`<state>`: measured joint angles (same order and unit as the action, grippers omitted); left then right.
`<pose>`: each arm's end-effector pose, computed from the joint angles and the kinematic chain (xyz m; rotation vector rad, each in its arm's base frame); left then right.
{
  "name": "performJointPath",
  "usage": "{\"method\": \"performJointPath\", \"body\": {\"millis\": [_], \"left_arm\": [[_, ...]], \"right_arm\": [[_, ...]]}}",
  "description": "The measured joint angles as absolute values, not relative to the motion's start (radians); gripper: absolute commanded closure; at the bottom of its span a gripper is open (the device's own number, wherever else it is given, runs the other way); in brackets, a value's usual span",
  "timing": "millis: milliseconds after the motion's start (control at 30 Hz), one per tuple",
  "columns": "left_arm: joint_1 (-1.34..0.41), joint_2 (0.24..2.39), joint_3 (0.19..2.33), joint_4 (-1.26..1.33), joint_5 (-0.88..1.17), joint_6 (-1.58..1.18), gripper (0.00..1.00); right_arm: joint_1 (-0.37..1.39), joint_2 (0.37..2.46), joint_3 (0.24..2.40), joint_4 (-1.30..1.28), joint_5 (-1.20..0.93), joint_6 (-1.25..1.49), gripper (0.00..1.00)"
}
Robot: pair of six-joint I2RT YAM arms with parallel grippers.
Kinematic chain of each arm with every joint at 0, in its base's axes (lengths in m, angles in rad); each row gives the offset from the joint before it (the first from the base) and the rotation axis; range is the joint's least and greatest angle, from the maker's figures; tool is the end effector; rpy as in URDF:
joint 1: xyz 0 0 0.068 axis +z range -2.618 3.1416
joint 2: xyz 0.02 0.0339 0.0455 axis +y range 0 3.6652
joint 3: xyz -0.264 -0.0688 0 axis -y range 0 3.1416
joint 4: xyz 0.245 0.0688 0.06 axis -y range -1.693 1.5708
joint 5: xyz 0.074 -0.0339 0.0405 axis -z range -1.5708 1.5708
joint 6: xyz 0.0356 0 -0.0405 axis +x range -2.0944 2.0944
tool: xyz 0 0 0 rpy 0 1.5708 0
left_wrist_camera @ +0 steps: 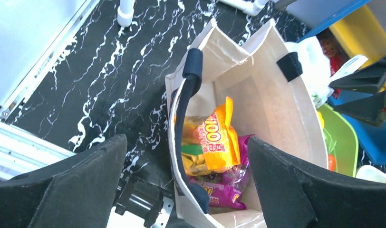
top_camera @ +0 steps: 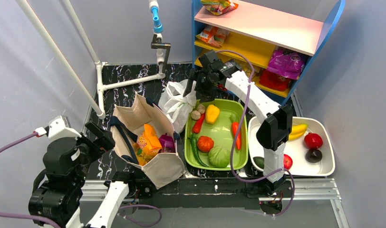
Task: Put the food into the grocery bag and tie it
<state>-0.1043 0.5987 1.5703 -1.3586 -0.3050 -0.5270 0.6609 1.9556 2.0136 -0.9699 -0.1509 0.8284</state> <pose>-0.0083 0.0116 0.4577 -0.6001 1.8459 -0.1209 0.3339 0.2664 0.3460 0.1536 2.6498 0.7623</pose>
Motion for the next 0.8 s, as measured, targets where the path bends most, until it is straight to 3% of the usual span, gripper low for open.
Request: {"method": "performJointPath", "body": {"millis": [533,633,700,800], "left_arm": [[-0.105,0.554,1.546,-1.23,-0.28,-0.46,0.02],[-0.105,0.554,1.546,-1.228,-0.273,-0.453,0.02],[-0.105,0.554,1.546,-1.228,-0.271,-0.45,0.02],[-0.105,0.554,1.546,-1.228,-0.269,-0.446,0.02]], "right_arm": [[0.661,2.084,2.014,-0.873,-0.223,0.911,0.1],[0.661,2.085,2.014,-0.86,-0.235,0.914,0.29],[0.661,2.086,2.014,-0.857,-0.242,0.914,0.5],[0.661,2.093,2.014,-0.854,-0.252,0.913,0.66]]}}
